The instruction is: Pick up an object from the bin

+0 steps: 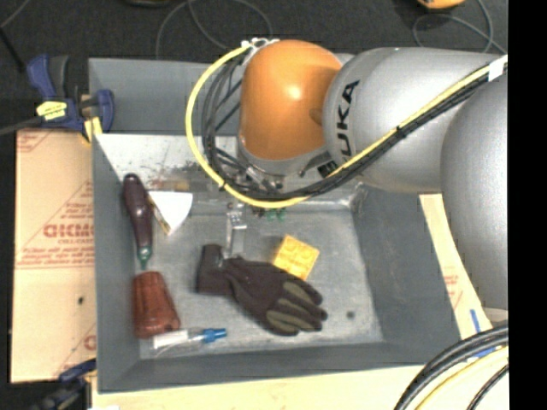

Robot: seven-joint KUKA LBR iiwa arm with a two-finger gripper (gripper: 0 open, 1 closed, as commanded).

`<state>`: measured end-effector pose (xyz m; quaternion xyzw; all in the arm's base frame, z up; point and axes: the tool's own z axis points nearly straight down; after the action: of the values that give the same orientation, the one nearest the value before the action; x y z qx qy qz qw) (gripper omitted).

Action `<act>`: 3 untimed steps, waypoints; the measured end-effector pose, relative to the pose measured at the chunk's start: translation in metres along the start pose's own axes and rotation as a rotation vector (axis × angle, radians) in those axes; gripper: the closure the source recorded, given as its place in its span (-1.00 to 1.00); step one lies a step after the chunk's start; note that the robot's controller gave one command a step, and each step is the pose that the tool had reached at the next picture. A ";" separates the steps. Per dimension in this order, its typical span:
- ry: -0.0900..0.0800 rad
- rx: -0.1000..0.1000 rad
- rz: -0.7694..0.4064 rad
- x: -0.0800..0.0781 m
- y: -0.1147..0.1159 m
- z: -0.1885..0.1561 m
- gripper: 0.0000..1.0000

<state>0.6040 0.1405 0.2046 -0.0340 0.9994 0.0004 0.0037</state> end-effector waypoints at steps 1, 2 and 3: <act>0.002 -0.001 -0.223 0.050 -0.007 0.033 -1.00; -0.007 -0.001 -0.282 0.044 -0.021 0.093 -1.00; -0.003 -0.002 -0.240 0.036 -0.039 0.131 1.00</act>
Offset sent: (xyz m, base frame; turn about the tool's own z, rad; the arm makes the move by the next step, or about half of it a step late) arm -0.0375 -0.0303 -0.1166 -0.2860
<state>0.5716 0.0989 0.0728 -0.1534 0.9882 0.0011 0.0053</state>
